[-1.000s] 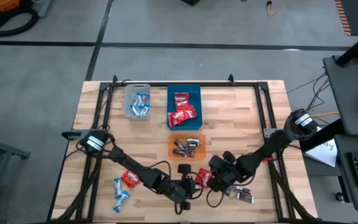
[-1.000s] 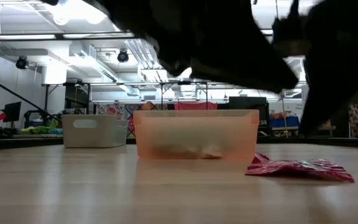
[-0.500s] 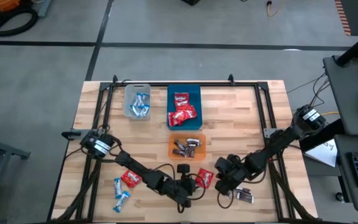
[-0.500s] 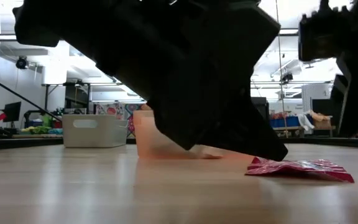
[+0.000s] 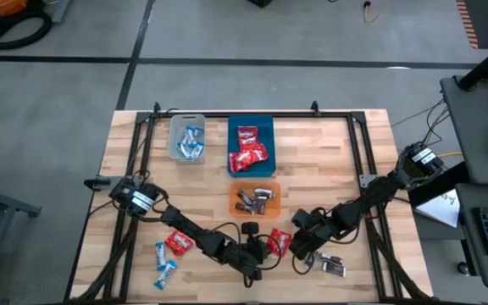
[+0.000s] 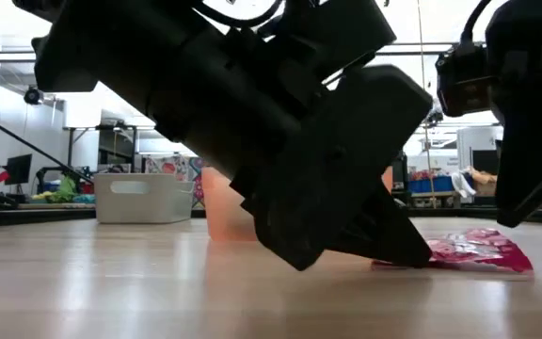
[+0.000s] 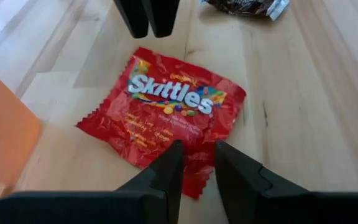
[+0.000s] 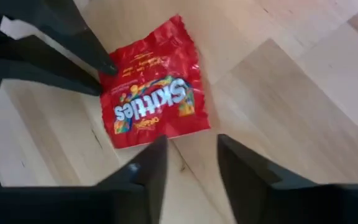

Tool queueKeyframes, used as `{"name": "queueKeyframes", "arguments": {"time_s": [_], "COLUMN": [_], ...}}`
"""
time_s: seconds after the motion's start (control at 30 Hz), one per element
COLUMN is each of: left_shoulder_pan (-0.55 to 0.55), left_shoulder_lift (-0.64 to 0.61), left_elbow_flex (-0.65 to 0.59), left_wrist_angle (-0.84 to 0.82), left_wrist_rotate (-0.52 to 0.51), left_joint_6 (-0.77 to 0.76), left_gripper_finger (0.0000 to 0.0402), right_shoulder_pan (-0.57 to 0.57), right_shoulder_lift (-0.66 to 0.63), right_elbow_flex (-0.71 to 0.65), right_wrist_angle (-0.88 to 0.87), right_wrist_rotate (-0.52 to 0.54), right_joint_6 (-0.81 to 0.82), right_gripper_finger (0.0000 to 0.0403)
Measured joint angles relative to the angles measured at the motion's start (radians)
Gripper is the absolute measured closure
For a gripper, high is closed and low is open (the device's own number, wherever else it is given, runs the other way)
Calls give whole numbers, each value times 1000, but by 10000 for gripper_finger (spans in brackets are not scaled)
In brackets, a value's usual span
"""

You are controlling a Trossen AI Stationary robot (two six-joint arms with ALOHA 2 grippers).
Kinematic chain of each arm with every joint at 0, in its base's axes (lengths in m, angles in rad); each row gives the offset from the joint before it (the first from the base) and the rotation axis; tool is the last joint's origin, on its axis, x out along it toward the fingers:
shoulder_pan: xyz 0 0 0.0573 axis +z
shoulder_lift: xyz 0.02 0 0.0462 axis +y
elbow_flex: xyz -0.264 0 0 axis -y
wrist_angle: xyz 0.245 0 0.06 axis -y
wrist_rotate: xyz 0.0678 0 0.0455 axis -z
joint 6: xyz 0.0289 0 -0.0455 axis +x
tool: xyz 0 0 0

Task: Sort candy
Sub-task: Put the red candy into the blue bin

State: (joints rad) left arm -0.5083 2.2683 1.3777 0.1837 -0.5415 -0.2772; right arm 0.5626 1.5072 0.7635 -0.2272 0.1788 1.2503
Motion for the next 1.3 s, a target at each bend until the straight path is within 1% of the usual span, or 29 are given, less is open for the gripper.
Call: {"name": "queueKeyframes", "arguments": {"time_s": [0.17, 0.3, 0.4, 0.53, 0.63, 0.7, 0.8, 1.0, 1.03, 1.13, 1.3], "left_shoulder_pan": [0, 0, 0, 0, 0, 0, 0, -6, -9, -25, -65], "left_shoulder_lift": [6, 6, 6, 7, 7, 7, 7, 7, 6, -9, -96], "left_elbow_flex": [1, 1, 1, 0, 0, -2, -2, 11, 16, 30, 62], "left_wrist_angle": [1, 0, 0, 0, -1, 0, 2, -4, -8, -48, -212], "left_wrist_rotate": [0, 1, 2, 3, 4, 4, 4, 9, 14, 18, 8], "left_joint_6": [-6, -6, -8, -20, -21, -24, -25, -27, -26, -21, -23], "left_gripper_finger": [327, 327, 327, 327, 327, 327, 327, 327, 327, 327, 327], "right_shoulder_pan": [-26, -39, -45, -45, -50, -51, -55, -58, -58, -57, -44], "right_shoulder_lift": [5, 37, 80, 127, 142, 144, 145, 145, 145, 134, 79], "right_elbow_flex": [0, 0, 0, 0, 0, 0, 0, -2, -2, -2, -1], "right_wrist_angle": [3, 48, 133, 241, 276, 277, 277, 274, 276, 280, 270], "right_wrist_rotate": [6, 2, -25, -37, -37, -24, -21, -21, -22, -22, -15], "right_joint_6": [-20, -38, -59, -92, -91, -88, -89, -98, -110, -125, -180], "right_gripper_finger": [186, 137, 118, 116, 138, 168, 228, 369, 381, 389, 394]}}
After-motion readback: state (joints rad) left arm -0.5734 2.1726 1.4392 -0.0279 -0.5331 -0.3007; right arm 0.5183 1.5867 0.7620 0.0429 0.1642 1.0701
